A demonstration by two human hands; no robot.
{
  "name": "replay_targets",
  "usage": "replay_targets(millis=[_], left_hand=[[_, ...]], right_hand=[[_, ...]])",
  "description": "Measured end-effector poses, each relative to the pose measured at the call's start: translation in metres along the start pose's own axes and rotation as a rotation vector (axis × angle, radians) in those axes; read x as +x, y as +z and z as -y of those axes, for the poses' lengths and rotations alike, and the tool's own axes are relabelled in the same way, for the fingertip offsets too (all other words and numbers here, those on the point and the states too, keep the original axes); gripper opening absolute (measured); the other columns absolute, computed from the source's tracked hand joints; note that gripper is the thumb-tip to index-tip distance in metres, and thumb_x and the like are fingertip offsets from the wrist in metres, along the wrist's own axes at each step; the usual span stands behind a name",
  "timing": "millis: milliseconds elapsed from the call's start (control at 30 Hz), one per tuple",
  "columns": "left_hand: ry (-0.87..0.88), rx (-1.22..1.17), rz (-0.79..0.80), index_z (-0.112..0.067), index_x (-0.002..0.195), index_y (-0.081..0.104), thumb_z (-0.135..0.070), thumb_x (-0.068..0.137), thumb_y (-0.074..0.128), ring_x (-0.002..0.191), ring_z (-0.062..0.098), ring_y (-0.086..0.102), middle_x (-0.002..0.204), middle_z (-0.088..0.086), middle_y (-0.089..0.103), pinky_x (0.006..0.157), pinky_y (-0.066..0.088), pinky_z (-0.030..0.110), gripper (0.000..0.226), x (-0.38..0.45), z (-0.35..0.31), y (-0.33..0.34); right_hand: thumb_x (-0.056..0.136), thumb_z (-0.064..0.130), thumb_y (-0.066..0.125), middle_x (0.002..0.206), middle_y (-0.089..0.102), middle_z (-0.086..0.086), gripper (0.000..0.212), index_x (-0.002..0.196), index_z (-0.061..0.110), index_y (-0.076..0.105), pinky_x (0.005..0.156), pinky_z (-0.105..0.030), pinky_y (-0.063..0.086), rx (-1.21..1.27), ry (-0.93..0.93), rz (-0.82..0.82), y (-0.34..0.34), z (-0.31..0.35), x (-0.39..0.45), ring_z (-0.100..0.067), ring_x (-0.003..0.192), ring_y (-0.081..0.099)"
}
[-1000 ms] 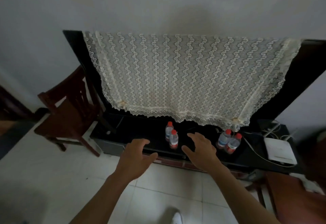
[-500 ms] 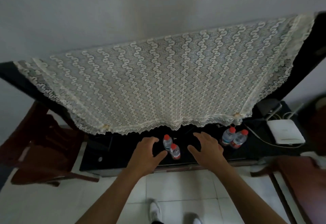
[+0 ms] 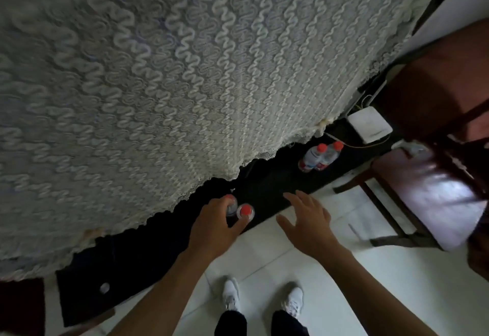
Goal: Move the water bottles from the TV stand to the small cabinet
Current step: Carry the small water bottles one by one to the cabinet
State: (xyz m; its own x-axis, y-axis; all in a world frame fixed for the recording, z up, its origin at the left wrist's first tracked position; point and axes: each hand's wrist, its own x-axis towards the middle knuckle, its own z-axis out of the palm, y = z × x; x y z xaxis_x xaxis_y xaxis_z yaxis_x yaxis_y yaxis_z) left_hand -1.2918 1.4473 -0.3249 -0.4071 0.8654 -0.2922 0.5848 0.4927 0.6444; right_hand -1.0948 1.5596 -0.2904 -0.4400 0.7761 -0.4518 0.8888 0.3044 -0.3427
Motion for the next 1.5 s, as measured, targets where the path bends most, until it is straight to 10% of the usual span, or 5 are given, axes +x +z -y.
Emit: replay_targets(millis=[833, 1033, 1233, 1500], left_hand=[[-0.073, -0.170, -0.310, -0.019, 0.141, 0.050, -0.039, 0.078, 0.083, 0.130, 0.017, 0.052, 0.140, 0.001, 0.057, 0.100, 0.050, 0.031, 0.073, 0.061, 0.099, 0.201], [-0.031, -0.151, -0.388, -0.020, 0.127, 0.057, -0.027, 0.079, 0.083, 0.117, 0.010, 0.057, 0.126, 0.000, 0.063, 0.093, 0.037, 0.006, 0.055, 0.055, 0.099, 0.218], [0.000, -0.167, -0.331, -0.016, 0.129, 0.059, -0.028, 0.081, 0.082, 0.113, 0.014, 0.062, 0.123, 0.000, 0.066, 0.089, 0.053, 0.023, 0.055, 0.054, 0.102, 0.234], [0.086, -0.070, -0.252, -0.013, 0.113, 0.064, -0.017, 0.064, 0.088, 0.090, 0.014, 0.060, 0.101, 0.003, 0.067, 0.075, 0.037, 0.010, 0.054, 0.057, 0.094, 0.223]], right_hand=[[0.094, 0.049, 0.053, 0.161, 0.026, 0.001, 0.060, 0.148, 0.033, 0.032, 0.118, -0.052, 0.026, 0.167, 0.130, 0.085, 0.165, -0.065, 0.044, -0.023, 0.147, 0.023], [0.095, 0.047, 0.053, 0.160, 0.026, -0.001, 0.059, 0.148, 0.030, 0.034, 0.118, -0.050, 0.025, 0.182, 0.114, 0.063, 0.172, -0.065, 0.045, -0.023, 0.147, 0.023], [0.095, 0.049, 0.052, 0.159, 0.027, 0.000, 0.058, 0.147, 0.031, 0.034, 0.119, -0.048, 0.023, 0.196, 0.104, 0.052, 0.181, -0.071, 0.044, -0.022, 0.147, 0.023], [0.095, 0.048, 0.053, 0.156, 0.033, -0.002, 0.058, 0.146, 0.027, 0.037, 0.115, -0.052, 0.030, 0.226, 0.156, 0.046, 0.164, -0.095, 0.033, -0.024, 0.144, 0.029]])
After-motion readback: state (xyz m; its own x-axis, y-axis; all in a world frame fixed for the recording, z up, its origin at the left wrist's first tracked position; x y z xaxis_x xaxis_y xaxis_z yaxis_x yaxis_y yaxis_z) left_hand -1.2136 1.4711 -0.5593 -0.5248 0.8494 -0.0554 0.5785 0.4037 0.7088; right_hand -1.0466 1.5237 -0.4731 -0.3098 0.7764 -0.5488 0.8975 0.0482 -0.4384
